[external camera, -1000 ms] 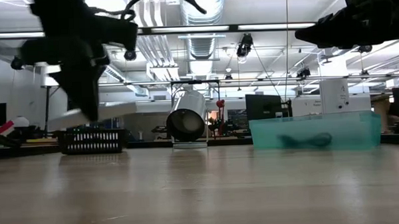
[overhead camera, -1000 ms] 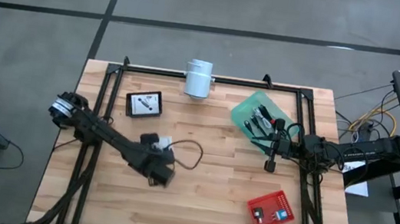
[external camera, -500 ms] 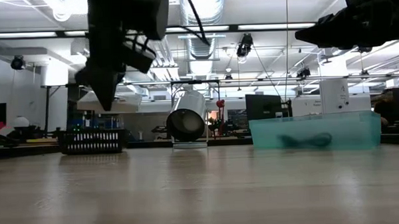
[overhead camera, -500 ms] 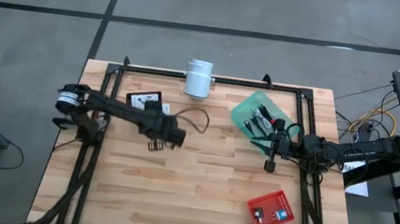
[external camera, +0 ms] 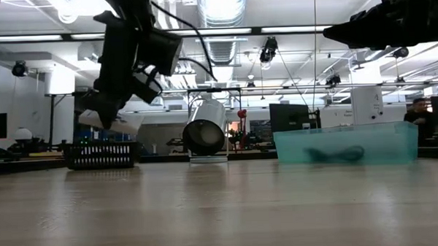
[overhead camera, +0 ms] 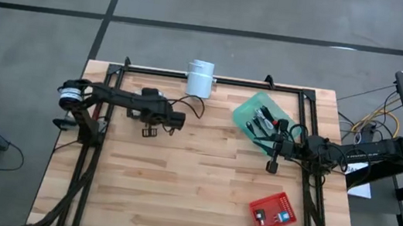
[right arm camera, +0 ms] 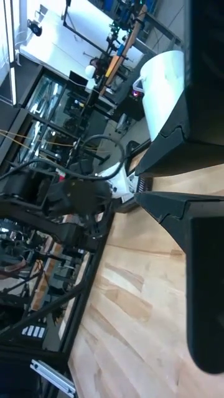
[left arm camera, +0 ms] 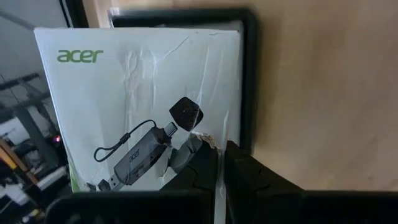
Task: Pick and place items into bin
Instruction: Put the white card reader box into the black bin
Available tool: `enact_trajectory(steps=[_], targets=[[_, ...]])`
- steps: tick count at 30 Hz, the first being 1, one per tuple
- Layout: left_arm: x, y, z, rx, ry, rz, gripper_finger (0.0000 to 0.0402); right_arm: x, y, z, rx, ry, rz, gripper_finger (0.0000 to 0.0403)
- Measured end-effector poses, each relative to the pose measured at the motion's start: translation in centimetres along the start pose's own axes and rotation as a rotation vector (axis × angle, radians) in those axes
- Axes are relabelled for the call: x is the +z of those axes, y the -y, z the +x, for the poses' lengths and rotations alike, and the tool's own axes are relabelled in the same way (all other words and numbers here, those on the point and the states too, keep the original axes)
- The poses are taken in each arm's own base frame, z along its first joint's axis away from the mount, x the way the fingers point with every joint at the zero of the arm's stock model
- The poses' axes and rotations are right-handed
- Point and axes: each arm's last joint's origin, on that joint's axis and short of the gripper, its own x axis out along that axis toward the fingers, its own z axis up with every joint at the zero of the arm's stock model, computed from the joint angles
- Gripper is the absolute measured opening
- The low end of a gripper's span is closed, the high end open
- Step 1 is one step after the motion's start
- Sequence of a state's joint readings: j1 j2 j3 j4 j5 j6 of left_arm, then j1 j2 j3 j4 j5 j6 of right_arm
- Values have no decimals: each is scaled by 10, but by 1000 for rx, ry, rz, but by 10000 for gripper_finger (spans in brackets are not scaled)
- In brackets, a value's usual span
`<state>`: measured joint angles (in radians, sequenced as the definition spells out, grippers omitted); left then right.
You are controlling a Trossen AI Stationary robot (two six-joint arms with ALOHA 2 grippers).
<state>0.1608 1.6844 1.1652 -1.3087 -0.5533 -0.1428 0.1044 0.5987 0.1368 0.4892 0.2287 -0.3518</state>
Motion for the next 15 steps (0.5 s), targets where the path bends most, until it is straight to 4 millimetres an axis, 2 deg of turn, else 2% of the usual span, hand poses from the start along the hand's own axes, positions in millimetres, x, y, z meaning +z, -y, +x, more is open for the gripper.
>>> enact_trajectory(steps=[5,8,15], targets=[[-4,-5,16,-4,-47,-6,1,0,0,0,0,0,0,38],[-3,-7,23,-15,-10,-16,1,0,0,0,-2,-1,0,38],[-5,-10,29,-26,42,-25,1,0,0,0,-1,-5,-1,38]])
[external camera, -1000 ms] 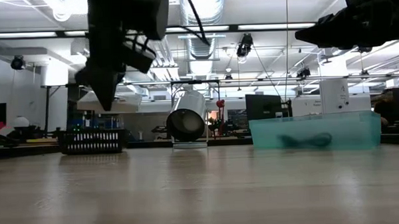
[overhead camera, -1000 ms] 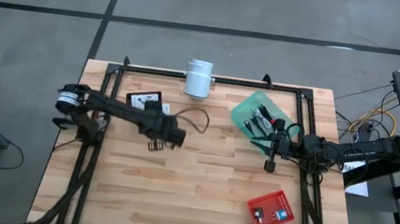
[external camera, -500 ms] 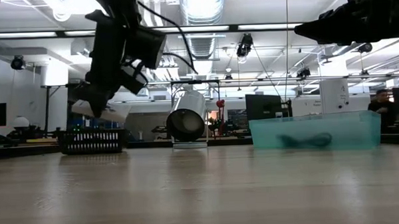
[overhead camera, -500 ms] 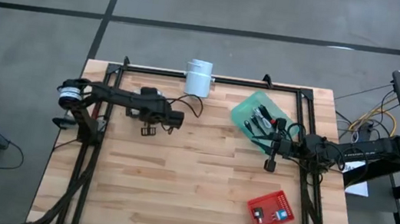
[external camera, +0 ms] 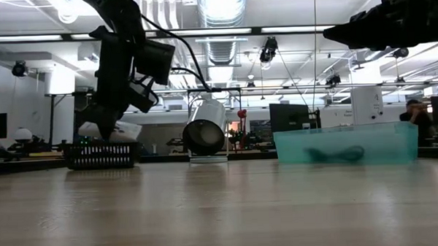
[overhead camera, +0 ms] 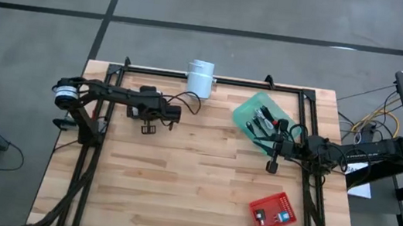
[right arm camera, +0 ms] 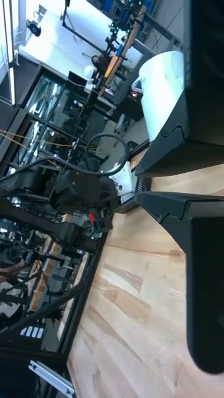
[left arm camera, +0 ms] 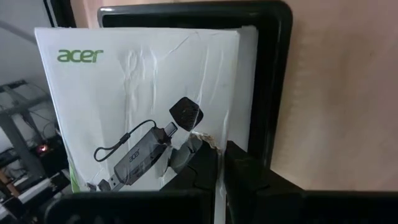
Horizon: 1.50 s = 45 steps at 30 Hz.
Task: Pick and place items into bin
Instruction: Put the white card reader box into the black bin, then return to Home Position
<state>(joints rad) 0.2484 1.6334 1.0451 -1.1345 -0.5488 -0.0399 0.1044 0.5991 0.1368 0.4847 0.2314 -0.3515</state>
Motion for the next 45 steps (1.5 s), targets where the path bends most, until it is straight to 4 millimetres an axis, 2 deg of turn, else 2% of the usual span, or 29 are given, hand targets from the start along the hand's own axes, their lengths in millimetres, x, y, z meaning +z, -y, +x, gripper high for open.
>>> enact_trajectory(steps=[8,25,30,36,40,43,45], targets=[[-5,6,9,-25,-30,10,3,0,0,0,-2,-1,-20,38],[2,6,9,-19,31,-26,79,0,0,0,-4,-1,-27,38],[4,2,3,-20,66,-48,96,0,0,0,-4,-1,-27,38],[3,-13,-25,-66,364,-179,97,0,0,0,-5,-1,-25,38],[2,-19,-46,-267,744,-228,97,0,0,0,-4,-2,-23,38],[-3,-14,-51,-428,1037,-176,97,-1,0,0,-2,-8,-24,38],[-10,-7,-48,-497,1166,-143,97,-1,0,0,-1,-11,-17,38]])
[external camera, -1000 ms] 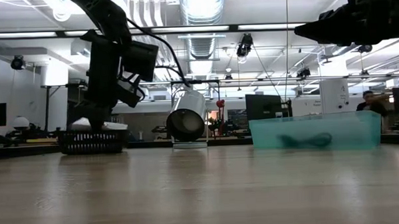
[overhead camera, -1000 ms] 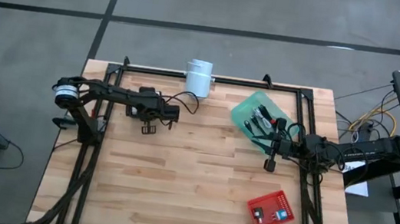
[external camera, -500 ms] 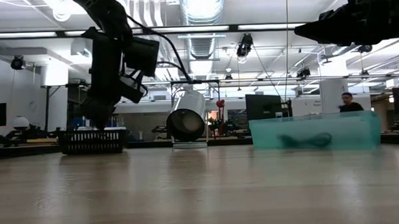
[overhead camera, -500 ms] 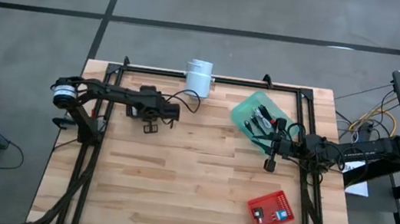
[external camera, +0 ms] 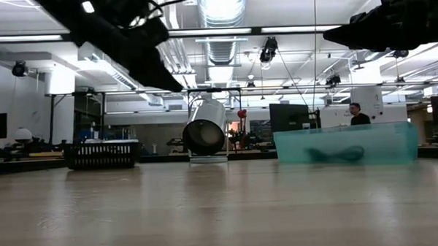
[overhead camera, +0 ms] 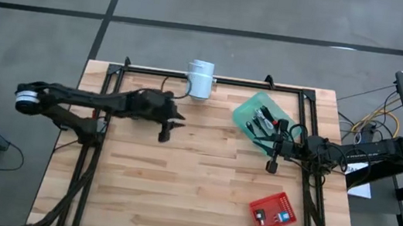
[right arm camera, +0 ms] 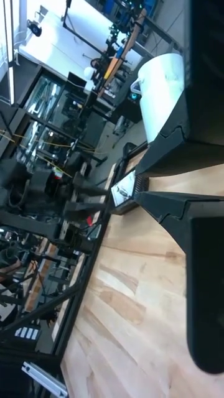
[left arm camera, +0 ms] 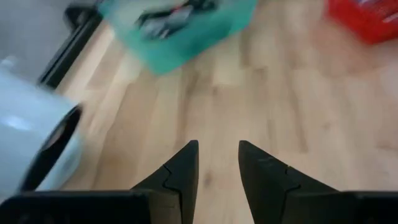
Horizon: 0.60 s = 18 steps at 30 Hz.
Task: Pick and place items into bin
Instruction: Return to Home Position
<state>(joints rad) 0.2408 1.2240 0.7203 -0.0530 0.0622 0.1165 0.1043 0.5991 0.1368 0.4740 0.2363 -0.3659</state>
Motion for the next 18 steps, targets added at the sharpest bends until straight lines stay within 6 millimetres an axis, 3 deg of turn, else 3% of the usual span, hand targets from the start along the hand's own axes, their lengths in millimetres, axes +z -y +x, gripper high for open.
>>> enact_trajectory(steps=[10,18], targets=[[-70,27,-26,-94,198,-2,97,-1,0,0,2,-6,17,38],[-89,41,-60,-156,405,31,97,-1,0,0,0,-6,24,38]])
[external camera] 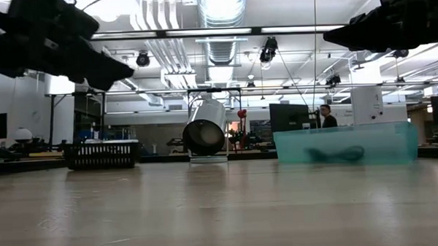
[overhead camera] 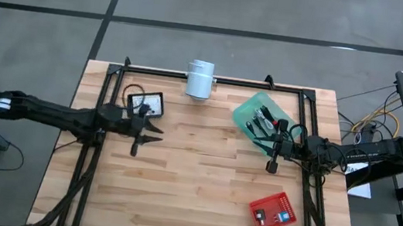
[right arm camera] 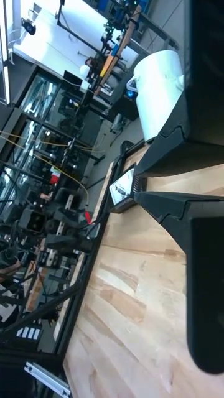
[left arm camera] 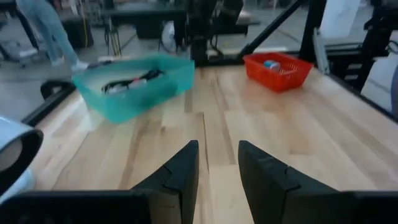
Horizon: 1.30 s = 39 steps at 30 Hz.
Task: Pick and place items into bin
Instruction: Return to Home Position
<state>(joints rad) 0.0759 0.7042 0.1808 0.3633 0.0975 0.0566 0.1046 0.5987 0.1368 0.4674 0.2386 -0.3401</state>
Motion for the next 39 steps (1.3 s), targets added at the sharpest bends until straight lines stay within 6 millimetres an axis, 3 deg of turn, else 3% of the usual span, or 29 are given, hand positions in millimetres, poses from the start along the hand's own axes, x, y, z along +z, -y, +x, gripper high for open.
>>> enact_trajectory(steps=[4,10,19,39], targets=[[-4,5,-11,1,53,36,76,0,0,0,0,0,0,38],[-11,7,-20,1,87,41,7,0,0,0,0,0,0,38],[-28,9,-31,-6,129,67,1,-1,0,0,4,-10,-2,38],[-29,14,-53,-63,186,10,1,-3,-1,0,10,-26,196,38]])
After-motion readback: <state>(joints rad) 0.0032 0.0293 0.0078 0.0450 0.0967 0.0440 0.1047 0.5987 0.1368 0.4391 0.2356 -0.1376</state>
